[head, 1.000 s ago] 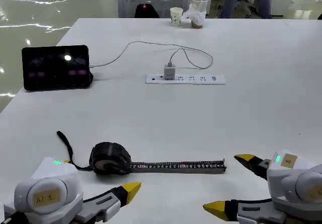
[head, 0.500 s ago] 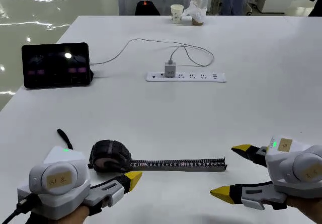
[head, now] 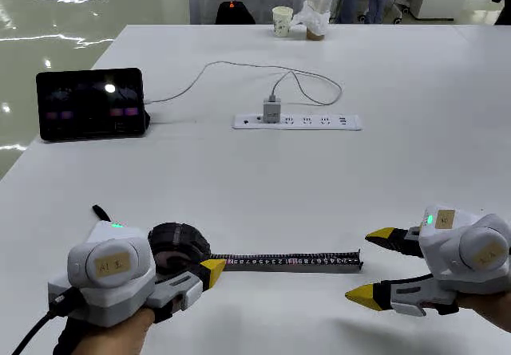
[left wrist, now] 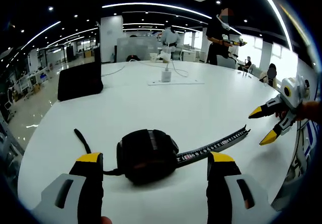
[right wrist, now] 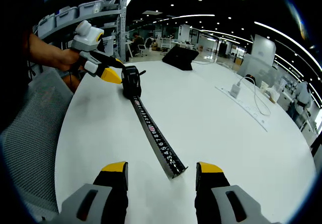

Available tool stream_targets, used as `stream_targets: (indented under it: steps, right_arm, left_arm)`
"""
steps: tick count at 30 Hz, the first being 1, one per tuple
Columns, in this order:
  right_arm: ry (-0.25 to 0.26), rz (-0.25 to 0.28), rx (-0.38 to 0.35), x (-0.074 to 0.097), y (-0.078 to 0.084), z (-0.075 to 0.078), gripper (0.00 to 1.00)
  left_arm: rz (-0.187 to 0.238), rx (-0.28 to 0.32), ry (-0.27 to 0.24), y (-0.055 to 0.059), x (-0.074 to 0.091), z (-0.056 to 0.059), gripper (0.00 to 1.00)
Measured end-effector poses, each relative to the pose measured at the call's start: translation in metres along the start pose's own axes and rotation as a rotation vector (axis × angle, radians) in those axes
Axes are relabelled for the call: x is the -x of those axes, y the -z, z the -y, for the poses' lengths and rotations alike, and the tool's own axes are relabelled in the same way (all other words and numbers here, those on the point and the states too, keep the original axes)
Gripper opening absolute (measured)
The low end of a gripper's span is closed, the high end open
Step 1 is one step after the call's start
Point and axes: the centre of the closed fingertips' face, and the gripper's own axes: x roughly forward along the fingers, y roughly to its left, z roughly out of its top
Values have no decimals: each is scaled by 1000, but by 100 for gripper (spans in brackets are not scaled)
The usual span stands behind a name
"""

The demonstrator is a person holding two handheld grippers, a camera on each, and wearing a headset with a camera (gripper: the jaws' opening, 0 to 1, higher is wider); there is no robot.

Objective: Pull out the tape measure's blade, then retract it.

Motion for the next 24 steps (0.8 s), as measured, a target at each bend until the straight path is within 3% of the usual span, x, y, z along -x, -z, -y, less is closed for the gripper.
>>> stream_targets:
  steps: [8,24]
  right_arm:
    - [-41,-38,45,-5,7,6,43]
    - [-134,-125,135,-21,17,18,24]
  left_arm:
    - [-17,21,-19,1,-6,-3,73]
    - [-55,62,-61,3,-22,-11,68]
